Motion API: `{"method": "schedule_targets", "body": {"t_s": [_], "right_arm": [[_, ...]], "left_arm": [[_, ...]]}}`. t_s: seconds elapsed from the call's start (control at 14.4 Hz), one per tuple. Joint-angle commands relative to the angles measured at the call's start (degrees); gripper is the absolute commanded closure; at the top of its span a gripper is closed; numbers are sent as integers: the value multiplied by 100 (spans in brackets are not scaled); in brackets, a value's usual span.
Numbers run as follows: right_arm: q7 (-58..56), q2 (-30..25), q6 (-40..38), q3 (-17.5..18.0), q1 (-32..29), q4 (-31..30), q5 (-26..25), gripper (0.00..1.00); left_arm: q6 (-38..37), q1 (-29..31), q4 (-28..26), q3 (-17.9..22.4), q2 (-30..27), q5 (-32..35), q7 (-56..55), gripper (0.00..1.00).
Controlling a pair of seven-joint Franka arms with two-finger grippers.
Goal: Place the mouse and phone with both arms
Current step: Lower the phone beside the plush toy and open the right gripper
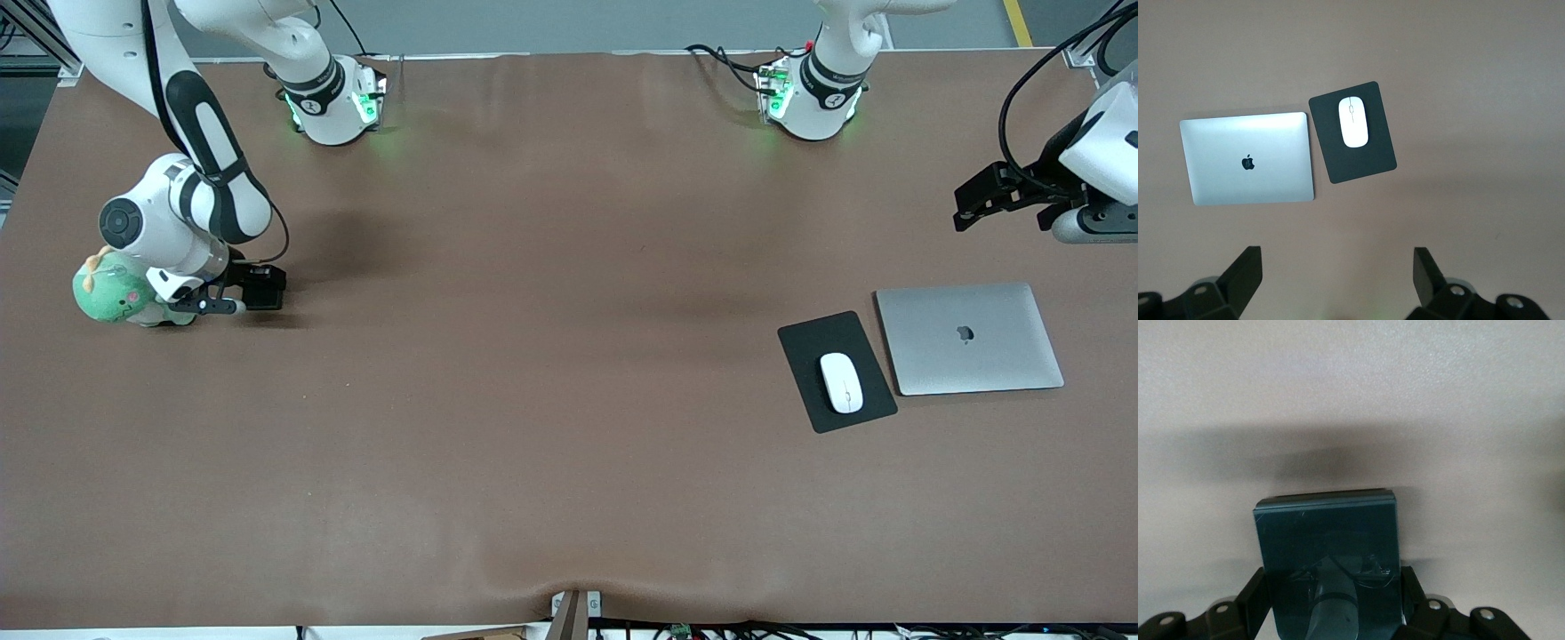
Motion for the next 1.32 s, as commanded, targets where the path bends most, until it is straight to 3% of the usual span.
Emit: {"method": "schedule_targets", "body": {"t_s": [0.0,0.21,0.83,1.11,1.25], "right_arm": [[-43,-161,-34,22,-95,-86,39,0],[-26,-170,-339,31,-87,290,39,0],[-70,41,-3134,110,-288,3058,-31,0],[-78,67,-3951,723,-990,3972,-66,0],[-96,259,-4444,804,-1141,4683,-372,0]], "left_arm": [[34,-7,55,-10,-11,-14,-11,0],[34,-7,169,-10,-2,-14,-11,0],[-10,-7,160,-10,-29,-14,-11,0],[-28,-7,169,-10,-37,-23,-46,0],[-28,19,152,16,-3,-23,-46,0]]}}
